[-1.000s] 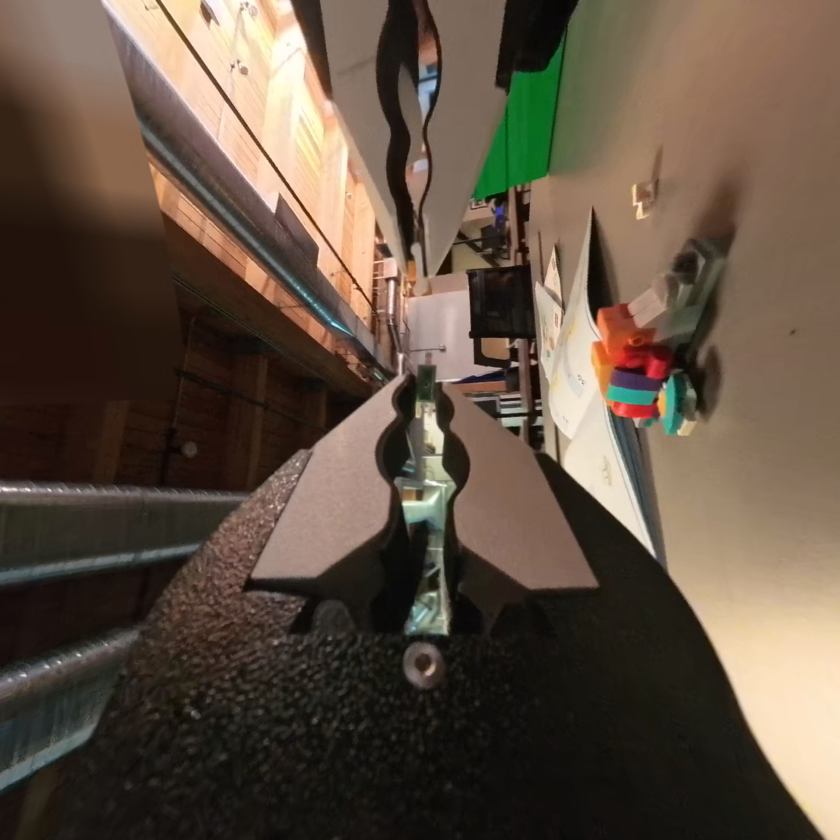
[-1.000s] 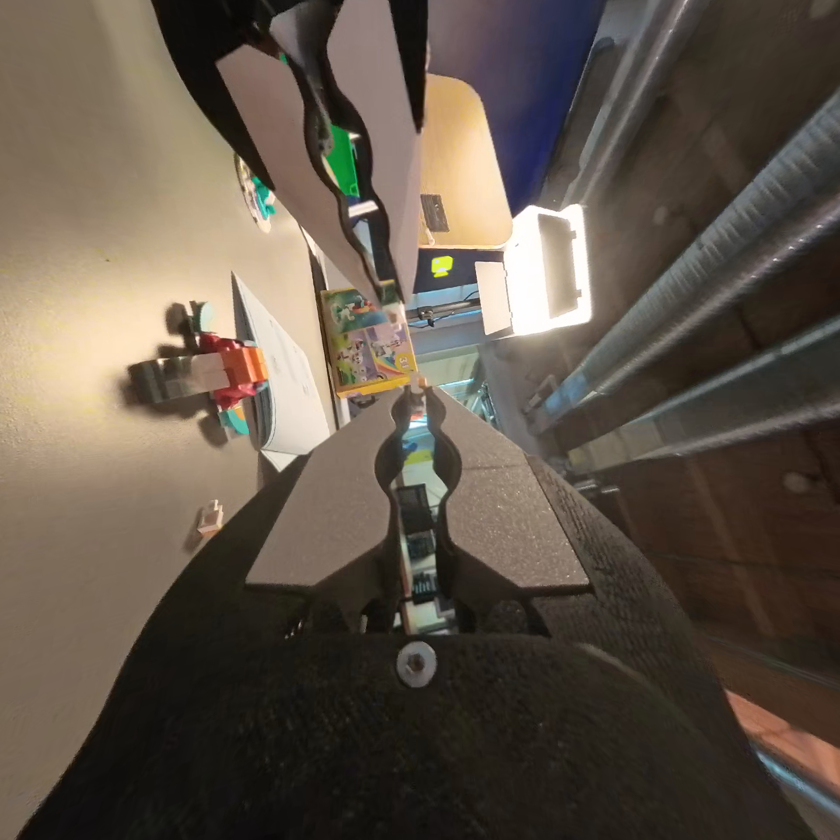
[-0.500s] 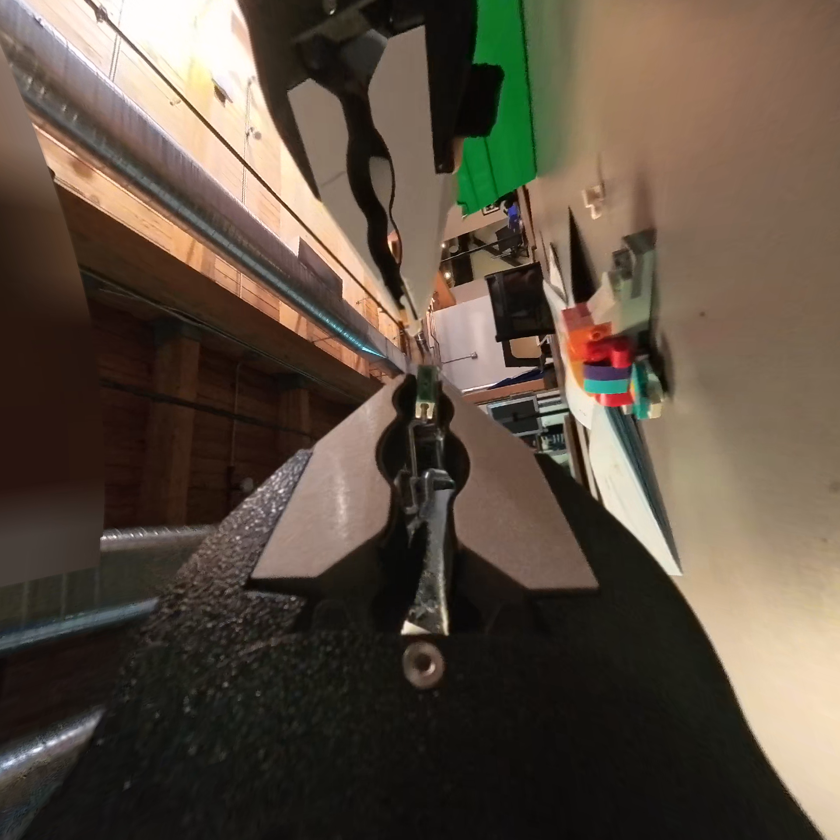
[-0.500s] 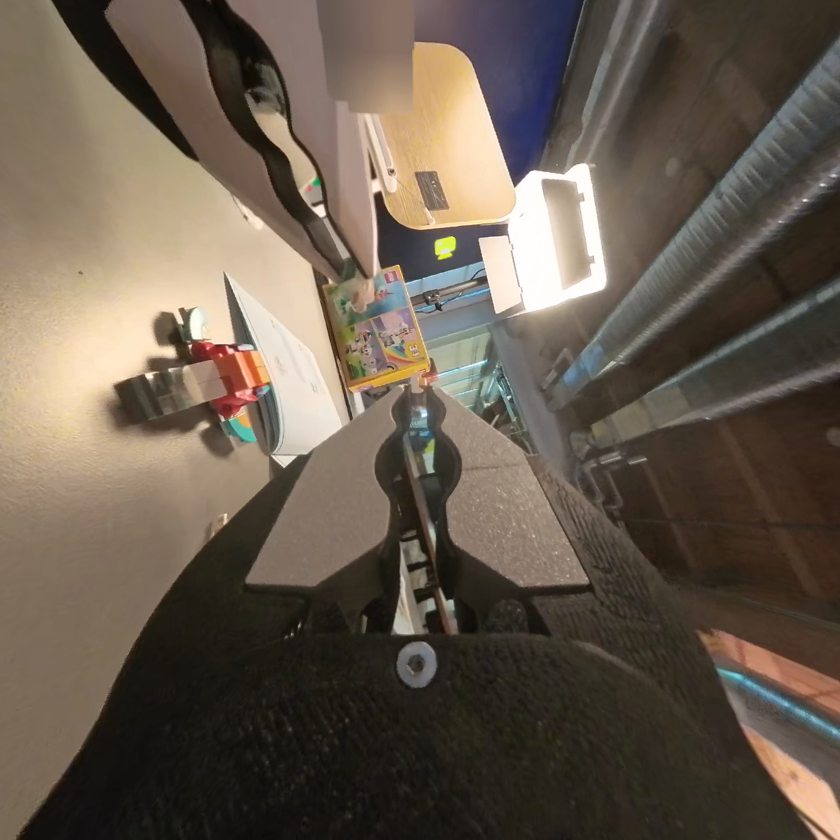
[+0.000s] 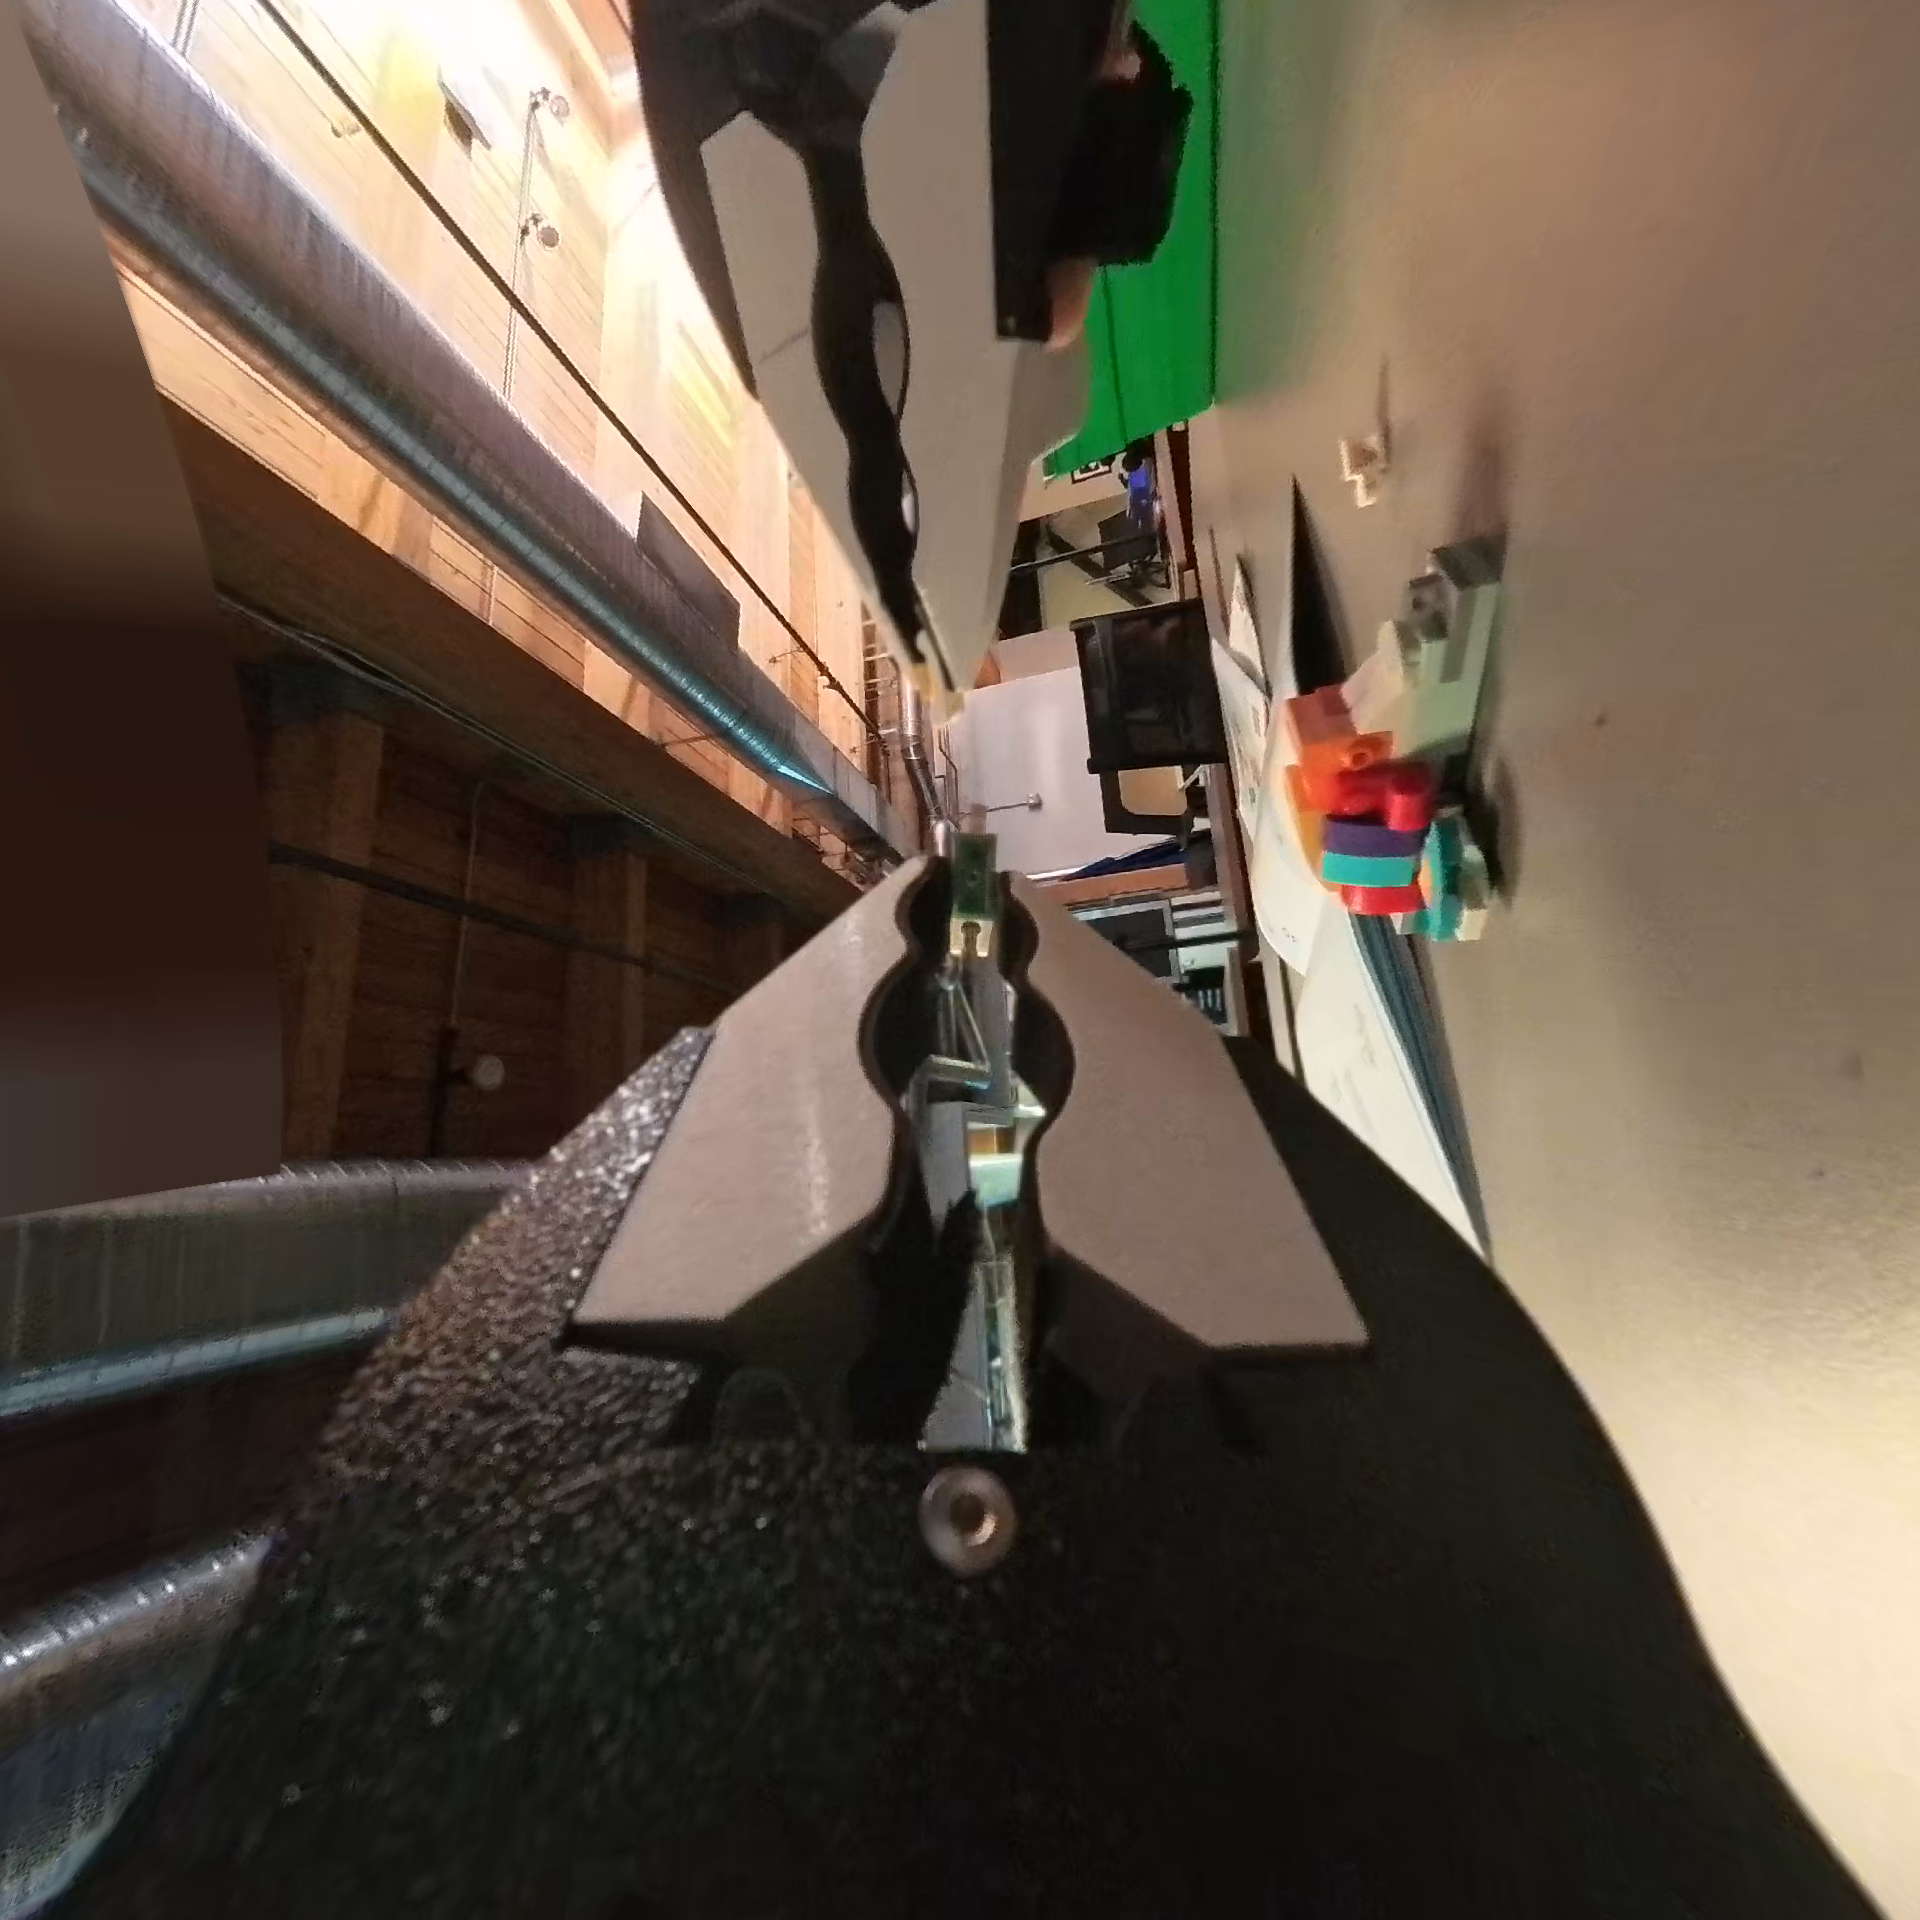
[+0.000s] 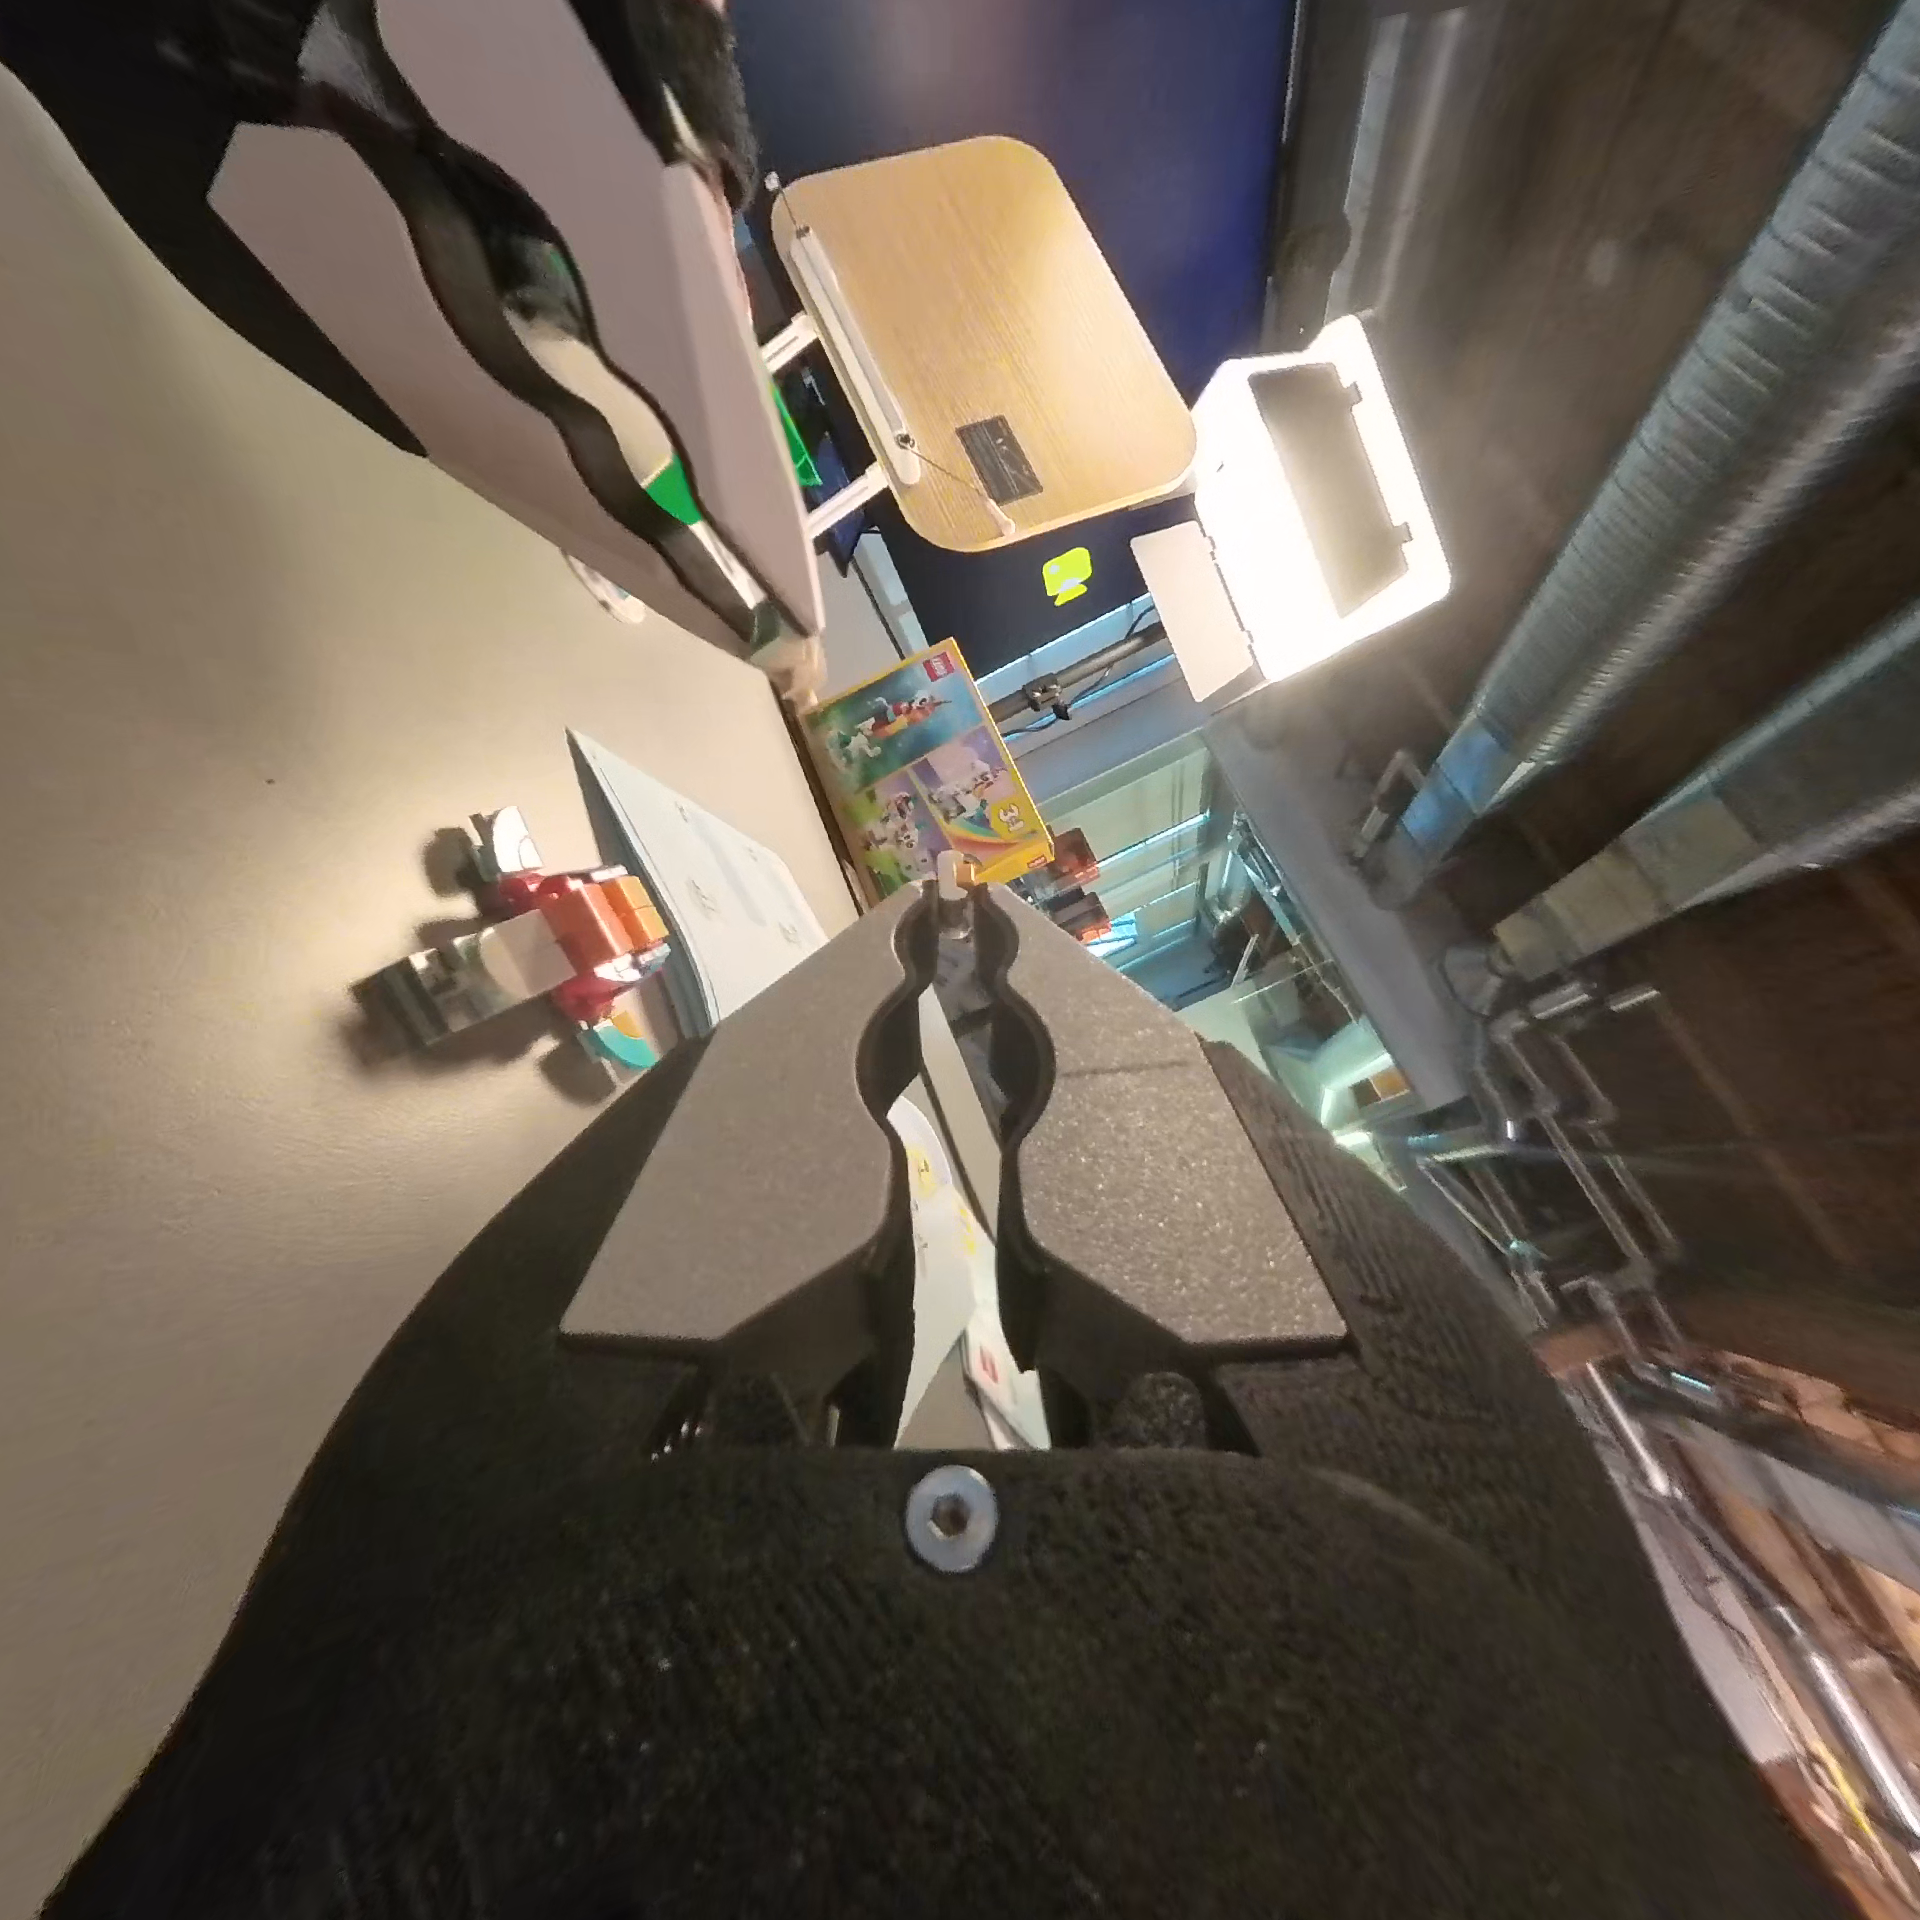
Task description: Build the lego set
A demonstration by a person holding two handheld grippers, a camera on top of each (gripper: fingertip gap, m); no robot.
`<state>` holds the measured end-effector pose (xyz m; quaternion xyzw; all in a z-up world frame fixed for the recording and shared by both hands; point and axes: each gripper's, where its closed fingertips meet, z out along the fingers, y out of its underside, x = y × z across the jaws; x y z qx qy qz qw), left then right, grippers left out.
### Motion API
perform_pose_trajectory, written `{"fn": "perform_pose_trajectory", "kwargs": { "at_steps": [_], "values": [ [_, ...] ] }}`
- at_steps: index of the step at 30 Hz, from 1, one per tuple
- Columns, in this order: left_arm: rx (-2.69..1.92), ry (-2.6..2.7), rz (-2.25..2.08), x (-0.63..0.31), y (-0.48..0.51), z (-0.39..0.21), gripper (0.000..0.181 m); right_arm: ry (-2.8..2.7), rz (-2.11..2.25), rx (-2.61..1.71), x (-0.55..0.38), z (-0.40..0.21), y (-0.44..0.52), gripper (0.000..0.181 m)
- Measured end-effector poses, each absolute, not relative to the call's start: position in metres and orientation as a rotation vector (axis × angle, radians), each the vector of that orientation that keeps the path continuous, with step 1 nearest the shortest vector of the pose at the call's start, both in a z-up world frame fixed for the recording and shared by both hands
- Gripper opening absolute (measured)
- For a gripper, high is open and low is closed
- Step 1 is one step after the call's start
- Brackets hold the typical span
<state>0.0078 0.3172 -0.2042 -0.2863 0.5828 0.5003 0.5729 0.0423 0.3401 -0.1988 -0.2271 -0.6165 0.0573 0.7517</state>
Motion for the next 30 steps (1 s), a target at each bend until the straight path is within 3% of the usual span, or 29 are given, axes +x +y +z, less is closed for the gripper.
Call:
{"fn": "perform_pose_trajectory", "kwargs": {
  "at_steps": [30],
  "values": [
    [-0.664, 1.330, 1.098, 0.010, 0.313, -0.209, 0.006, -0.972, 0.347, -0.929, 0.084, -0.173, 0.416, 0.004]
  ]
}}
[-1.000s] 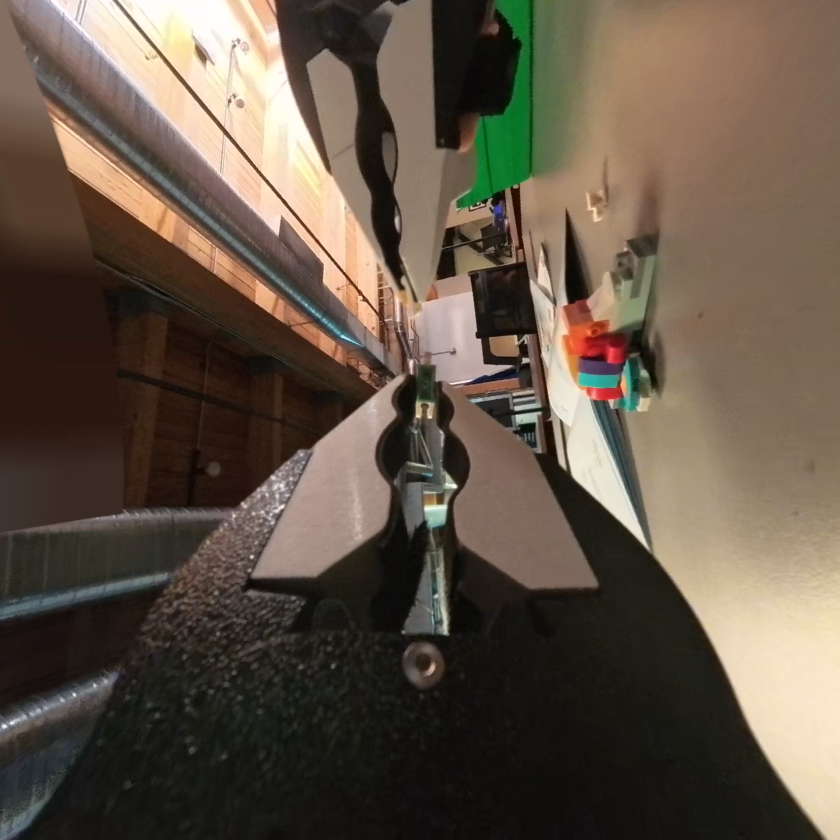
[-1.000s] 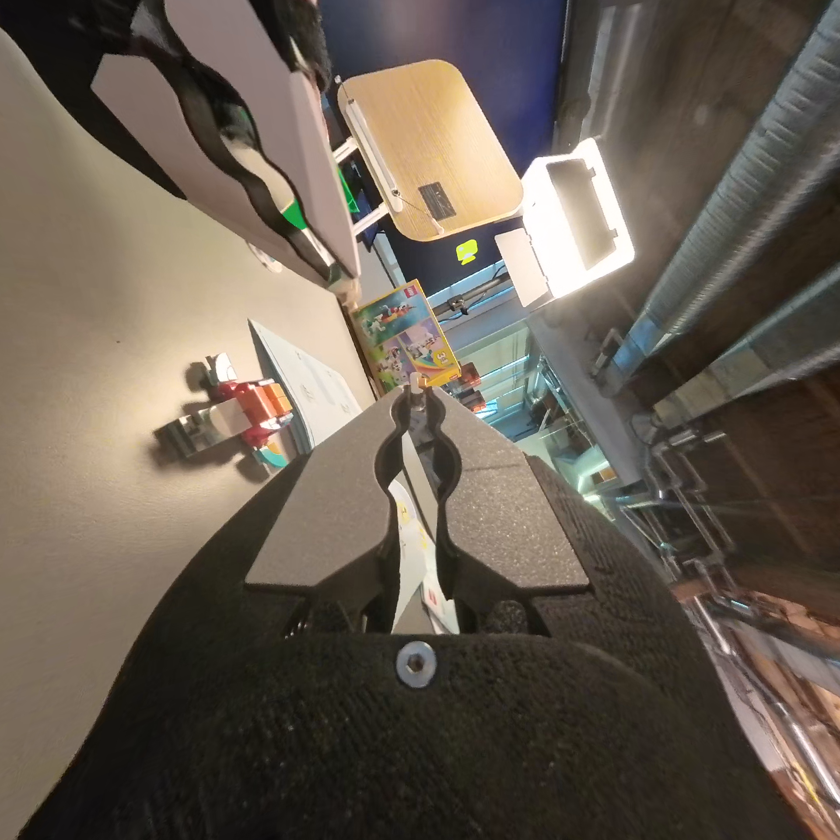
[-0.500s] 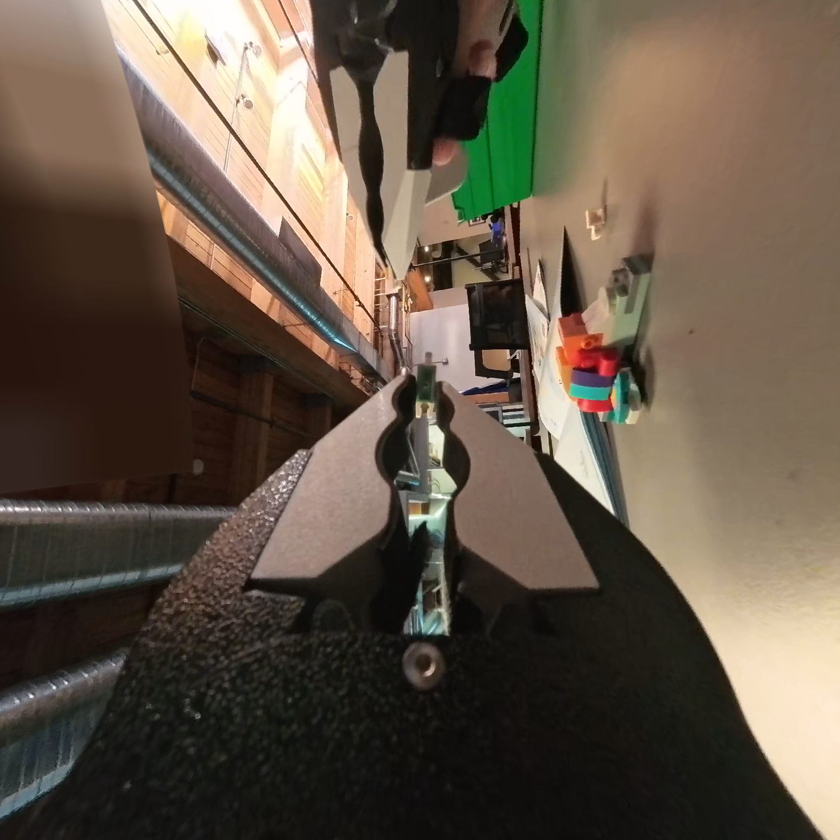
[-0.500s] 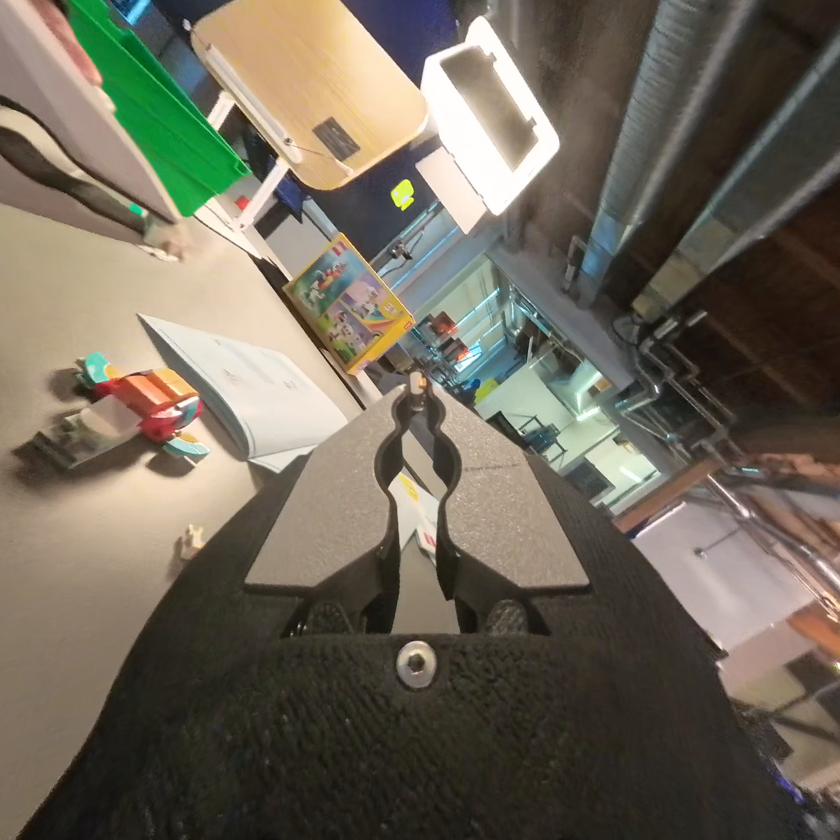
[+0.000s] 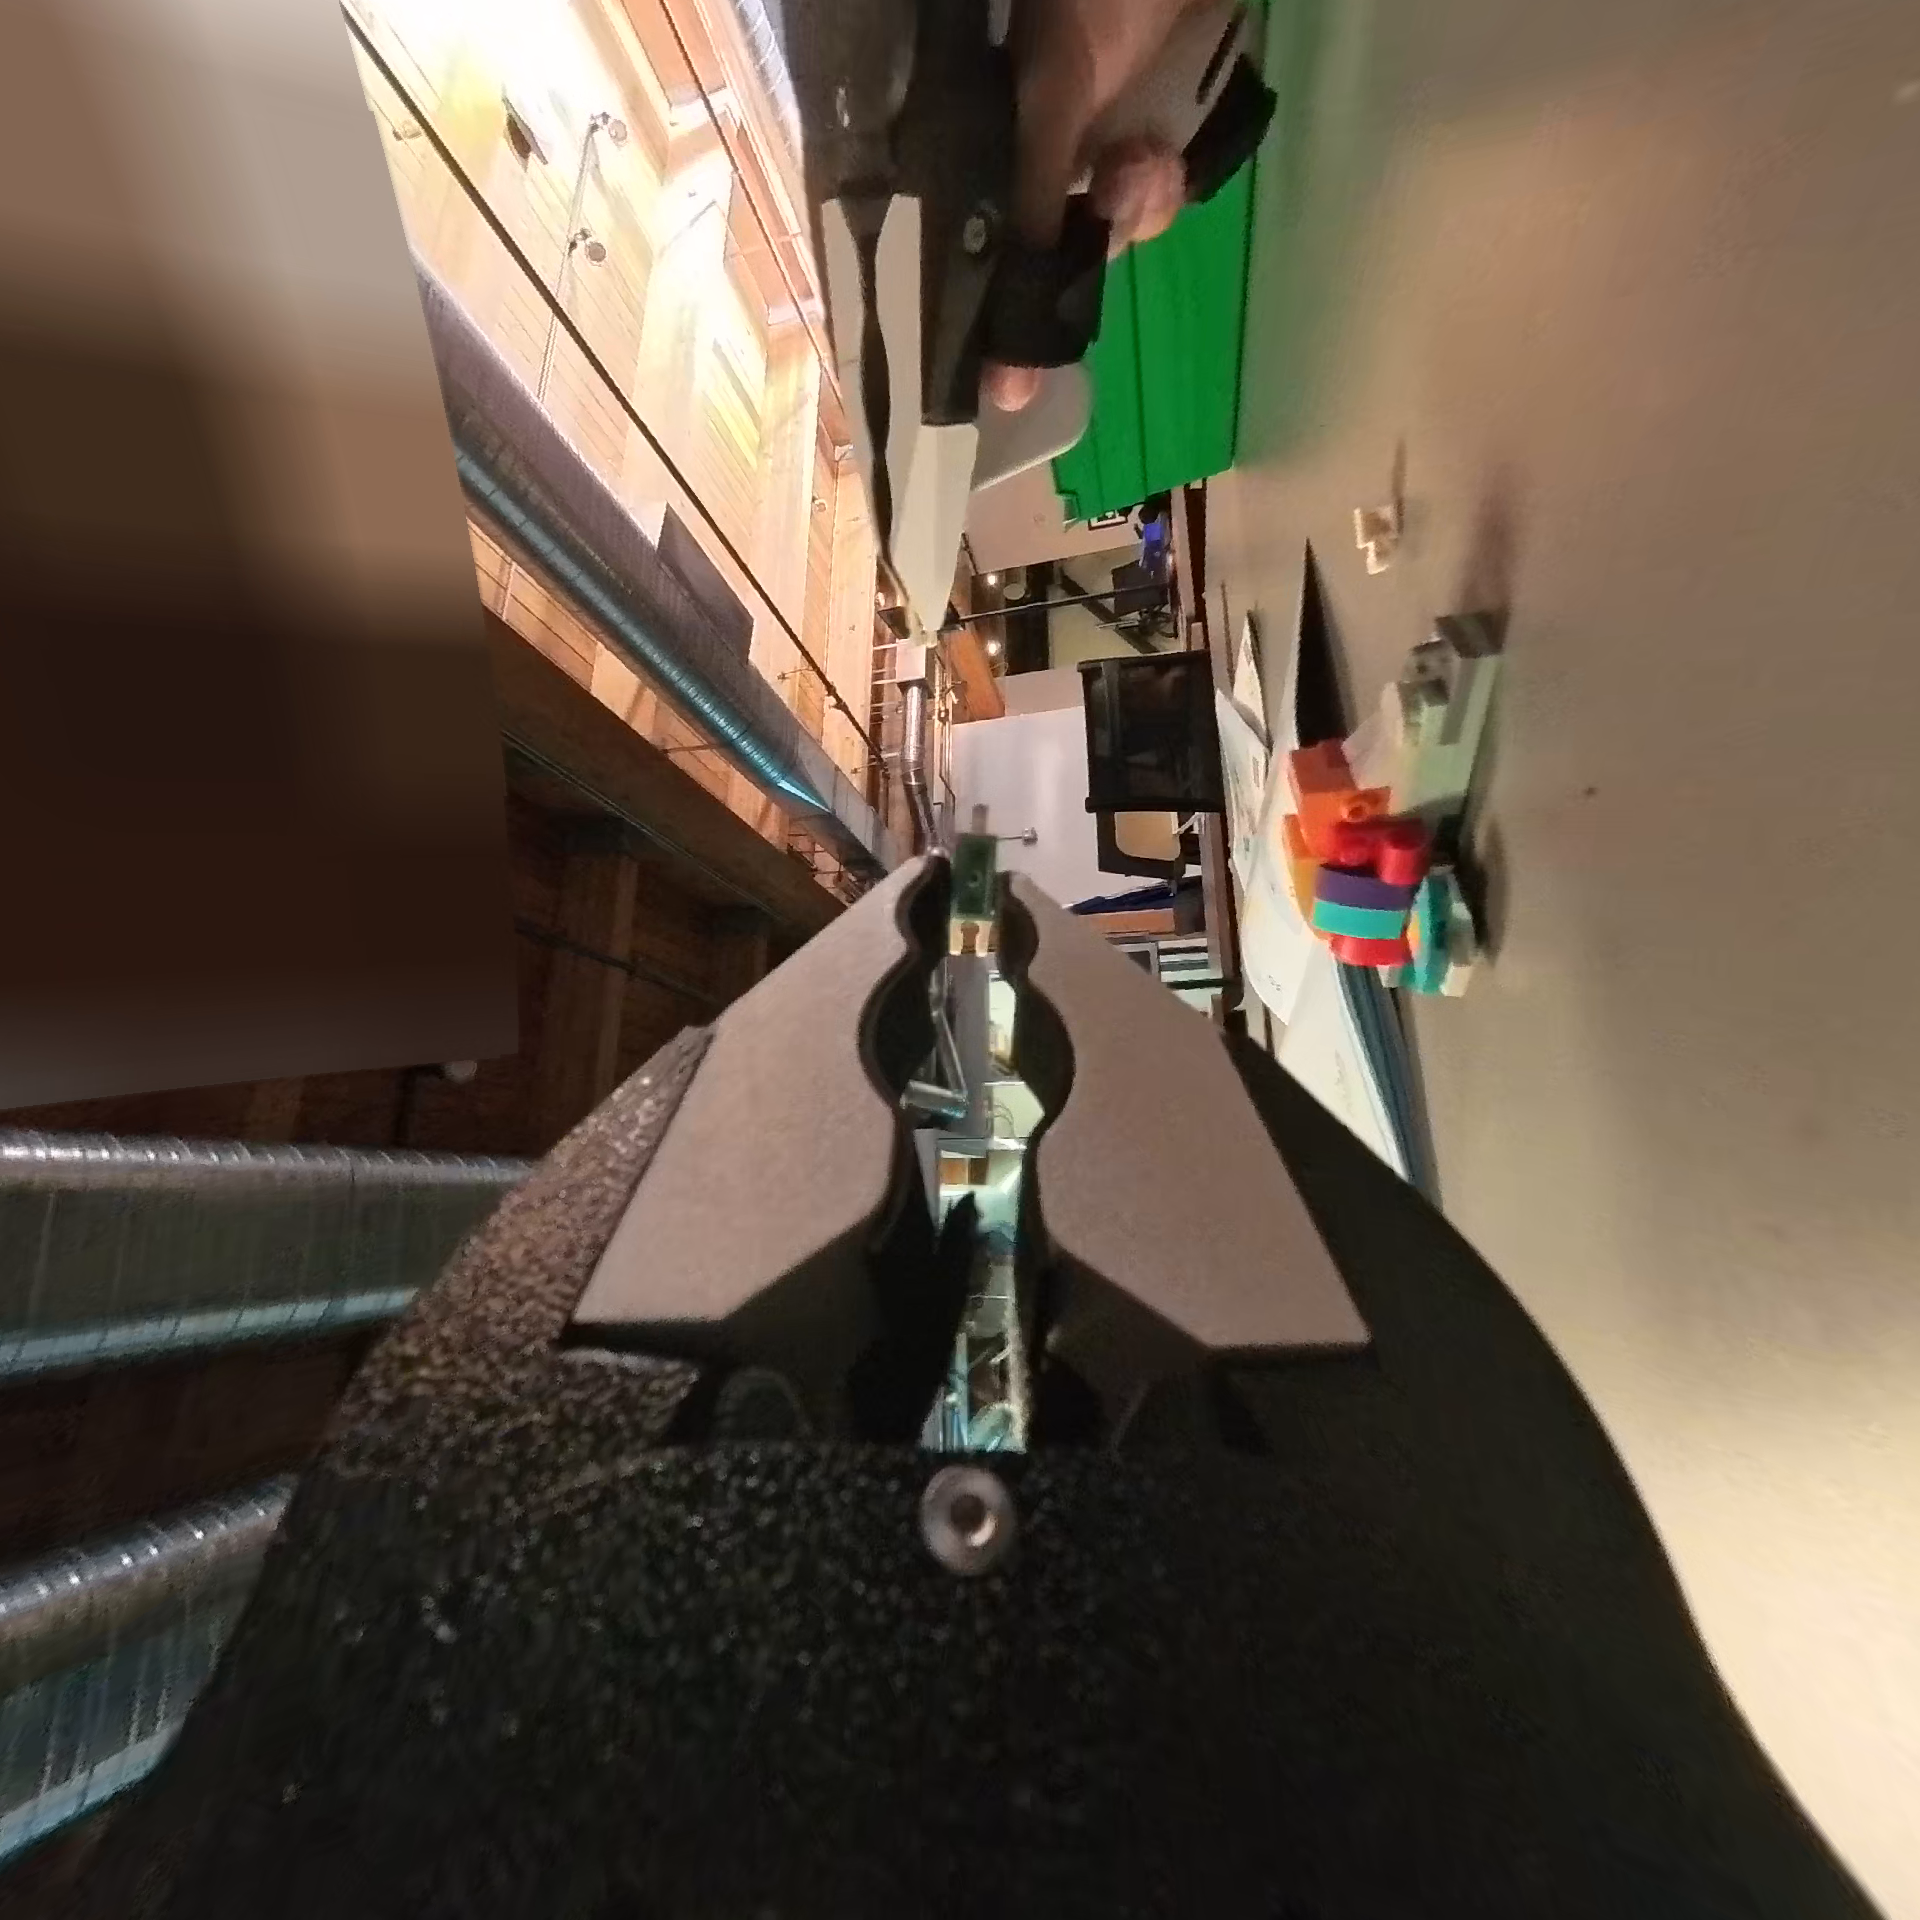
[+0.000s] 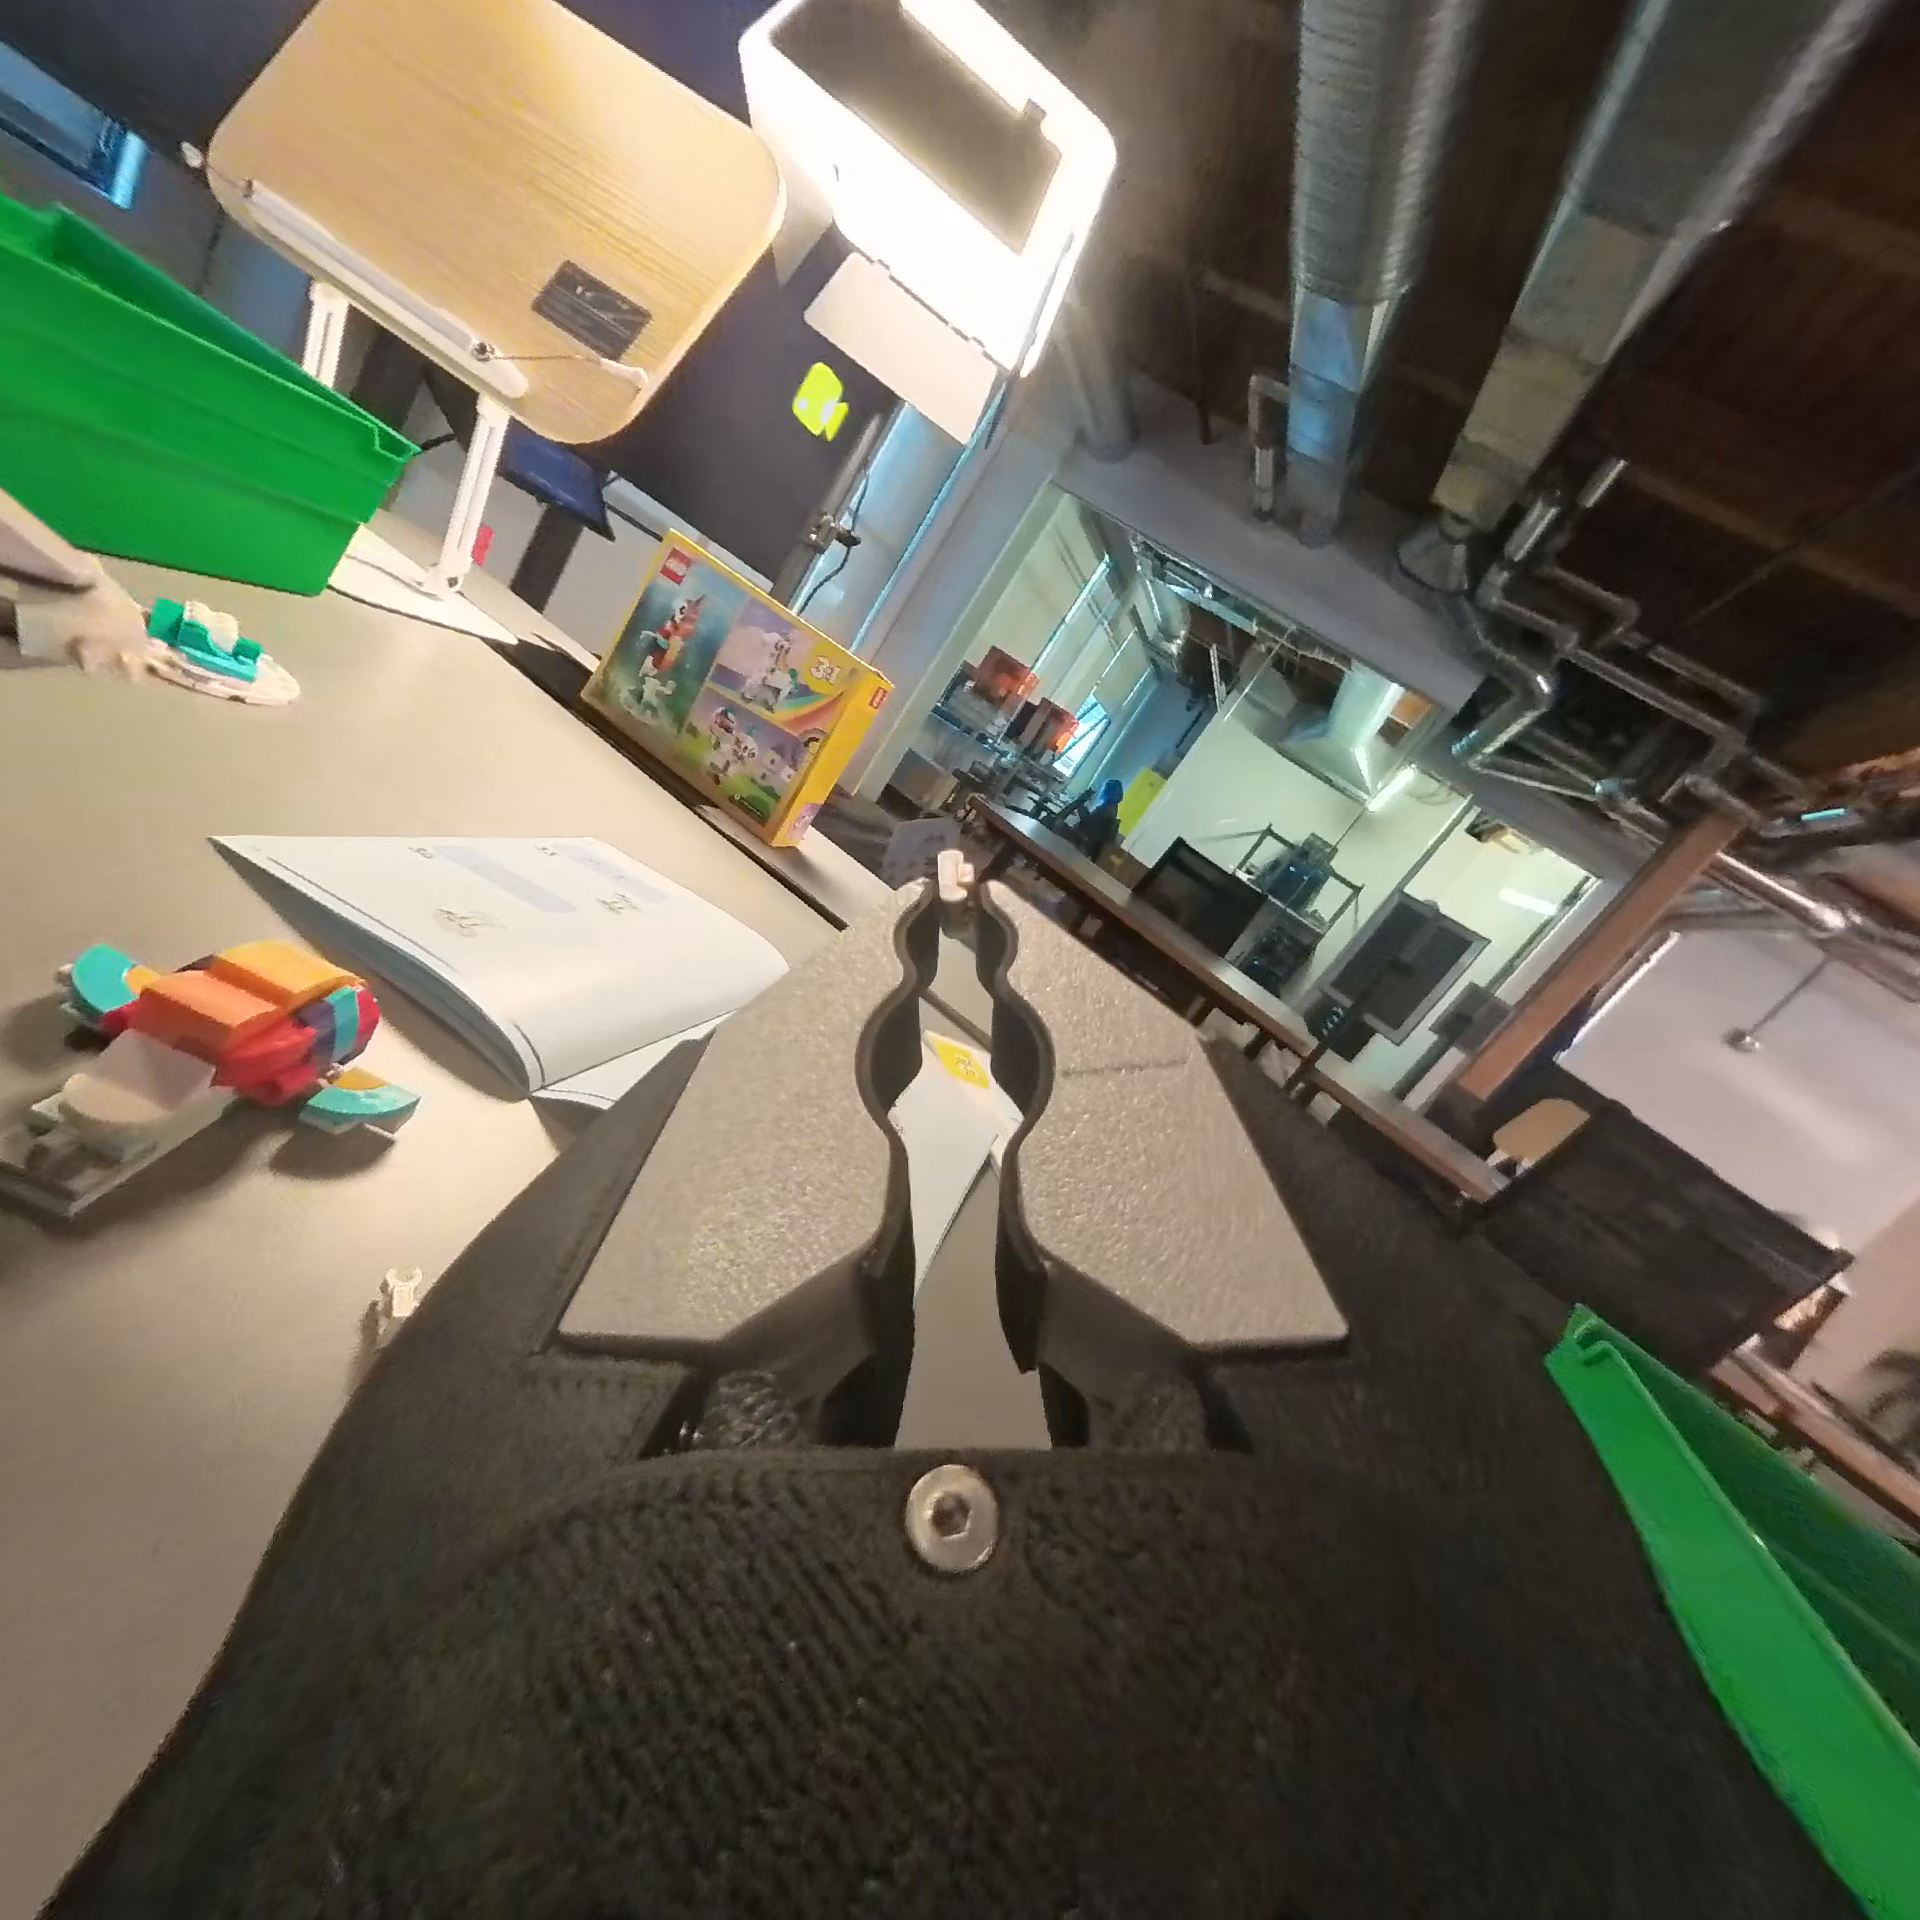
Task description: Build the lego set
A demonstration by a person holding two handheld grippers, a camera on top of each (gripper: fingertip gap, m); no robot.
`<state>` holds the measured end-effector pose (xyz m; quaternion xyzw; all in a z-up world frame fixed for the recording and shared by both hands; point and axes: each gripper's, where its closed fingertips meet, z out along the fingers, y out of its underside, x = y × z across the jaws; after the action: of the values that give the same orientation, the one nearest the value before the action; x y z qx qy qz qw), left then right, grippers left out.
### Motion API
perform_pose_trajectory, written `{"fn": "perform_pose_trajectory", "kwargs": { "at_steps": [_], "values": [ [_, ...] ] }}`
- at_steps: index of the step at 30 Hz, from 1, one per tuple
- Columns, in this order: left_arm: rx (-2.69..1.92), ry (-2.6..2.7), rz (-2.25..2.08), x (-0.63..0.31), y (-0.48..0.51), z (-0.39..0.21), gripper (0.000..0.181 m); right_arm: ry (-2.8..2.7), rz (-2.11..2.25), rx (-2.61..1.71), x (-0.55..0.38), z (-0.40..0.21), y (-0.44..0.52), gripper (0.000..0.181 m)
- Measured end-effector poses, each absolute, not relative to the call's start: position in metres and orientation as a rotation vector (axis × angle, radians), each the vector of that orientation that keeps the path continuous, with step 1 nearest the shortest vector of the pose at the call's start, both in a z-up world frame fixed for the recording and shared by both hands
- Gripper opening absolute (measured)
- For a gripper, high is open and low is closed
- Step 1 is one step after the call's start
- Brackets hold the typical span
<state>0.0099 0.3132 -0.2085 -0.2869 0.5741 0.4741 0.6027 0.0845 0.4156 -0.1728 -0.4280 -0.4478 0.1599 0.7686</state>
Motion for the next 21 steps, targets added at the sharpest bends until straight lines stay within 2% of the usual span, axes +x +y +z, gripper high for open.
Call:
{"fn": "perform_pose_trajectory", "kwargs": {
  "at_steps": [13, 21],
  "values": [
    [-0.655, 1.330, 1.101, 0.010, 0.314, -0.210, 0.006, -1.014, 0.287, -0.861, 0.080, -0.172, 0.407, 0.004],
    [-0.677, 1.342, 1.094, 0.014, 0.315, -0.210, 0.006, -1.236, -0.282, -0.394, 0.063, -0.177, 0.369, 0.004]
  ]
}}
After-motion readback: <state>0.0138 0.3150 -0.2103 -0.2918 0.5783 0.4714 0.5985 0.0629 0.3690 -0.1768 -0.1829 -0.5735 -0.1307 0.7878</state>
